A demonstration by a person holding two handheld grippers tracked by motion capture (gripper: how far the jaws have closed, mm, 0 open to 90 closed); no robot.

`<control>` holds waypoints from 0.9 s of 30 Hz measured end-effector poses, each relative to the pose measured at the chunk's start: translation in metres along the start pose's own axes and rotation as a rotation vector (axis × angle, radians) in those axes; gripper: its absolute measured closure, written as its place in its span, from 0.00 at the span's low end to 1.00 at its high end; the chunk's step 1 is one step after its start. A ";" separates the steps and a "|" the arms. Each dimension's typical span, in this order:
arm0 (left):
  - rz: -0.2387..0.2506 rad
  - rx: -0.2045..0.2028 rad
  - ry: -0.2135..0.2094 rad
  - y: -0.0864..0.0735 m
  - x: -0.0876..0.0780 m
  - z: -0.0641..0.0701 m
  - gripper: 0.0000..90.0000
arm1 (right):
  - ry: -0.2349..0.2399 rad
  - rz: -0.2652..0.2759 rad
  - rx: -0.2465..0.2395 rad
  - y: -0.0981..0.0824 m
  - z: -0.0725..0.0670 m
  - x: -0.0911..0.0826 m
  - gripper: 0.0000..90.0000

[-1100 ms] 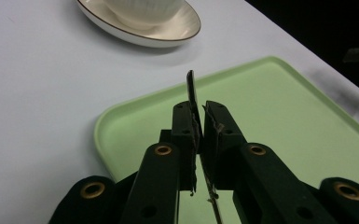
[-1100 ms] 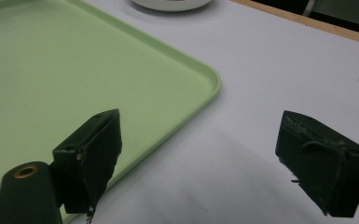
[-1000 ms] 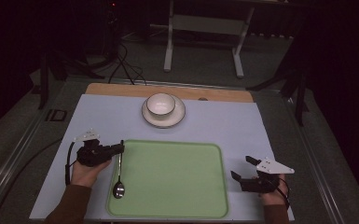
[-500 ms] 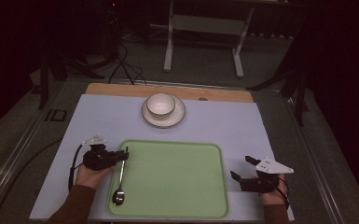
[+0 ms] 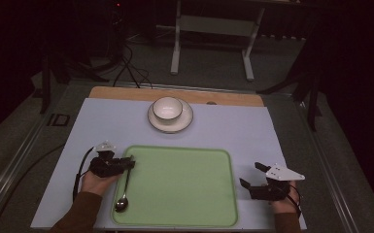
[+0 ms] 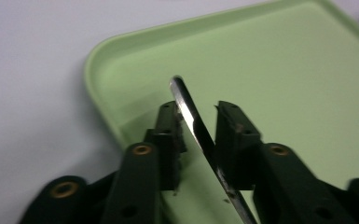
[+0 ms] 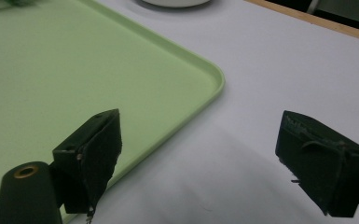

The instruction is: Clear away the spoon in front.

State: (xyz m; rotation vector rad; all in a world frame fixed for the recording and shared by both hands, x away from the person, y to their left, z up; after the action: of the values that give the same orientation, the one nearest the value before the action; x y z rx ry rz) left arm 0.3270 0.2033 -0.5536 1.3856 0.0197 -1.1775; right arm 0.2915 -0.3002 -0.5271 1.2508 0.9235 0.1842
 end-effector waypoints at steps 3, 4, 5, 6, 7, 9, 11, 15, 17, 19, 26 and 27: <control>0.001 0.010 0.025 0.001 0.001 0.000 0.64 | 0.002 -0.001 0.000 0.000 0.000 0.000 0.16; 0.006 0.009 0.028 0.002 0.001 0.001 0.61 | 0.002 -0.001 -0.003 0.000 0.000 0.000 0.16; 0.010 0.013 0.034 0.003 0.001 0.002 0.58 | 0.003 -0.002 -0.004 0.000 0.000 0.000 0.16; 0.013 0.022 0.043 0.003 0.002 0.003 0.55 | 0.004 -0.002 -0.006 0.000 0.000 0.000 0.16; 0.013 0.034 0.051 0.004 0.002 0.004 0.52 | 0.004 -0.002 -0.006 0.000 0.000 0.000 0.16; 0.017 0.049 0.056 0.005 0.003 0.006 0.46 | 0.004 -0.002 -0.007 0.000 0.000 0.001 0.16; 0.015 0.071 0.073 0.006 0.004 0.008 0.41 | 0.004 -0.003 -0.009 0.000 0.000 0.001 0.16; 0.031 0.094 0.108 0.008 0.002 0.009 0.36 | 0.005 -0.003 -0.007 0.001 0.000 0.001 0.16; 0.047 0.088 0.116 0.009 -0.002 0.008 0.36 | 0.005 -0.003 -0.007 0.001 0.000 0.001 0.16; 0.070 0.091 0.127 0.011 -0.005 0.008 0.36 | 0.005 -0.003 -0.007 0.001 0.000 0.001 0.16; 0.131 0.130 0.217 0.016 -0.019 0.007 0.35 | 0.005 -0.003 -0.009 0.001 0.001 0.001 0.16; 0.142 0.134 0.230 0.017 -0.022 0.007 0.35 | 0.005 -0.003 -0.009 0.001 0.001 0.001 0.16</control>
State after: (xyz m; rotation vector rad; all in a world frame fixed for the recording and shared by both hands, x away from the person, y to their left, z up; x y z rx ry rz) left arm 0.3231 0.2074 -0.5259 1.6086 0.0050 -0.9116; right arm 0.2931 -0.2999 -0.5269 1.2411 0.9277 0.1885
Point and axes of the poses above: each handheld gripper's, and its own axes: x roughly forward along the jaws, y roughly out of its top, z roughly to its right, the point moved 3 cm from there along x, roughly forward along the jaws, and after that the axes turned 2 degrees about x, right-handed, at the moved point
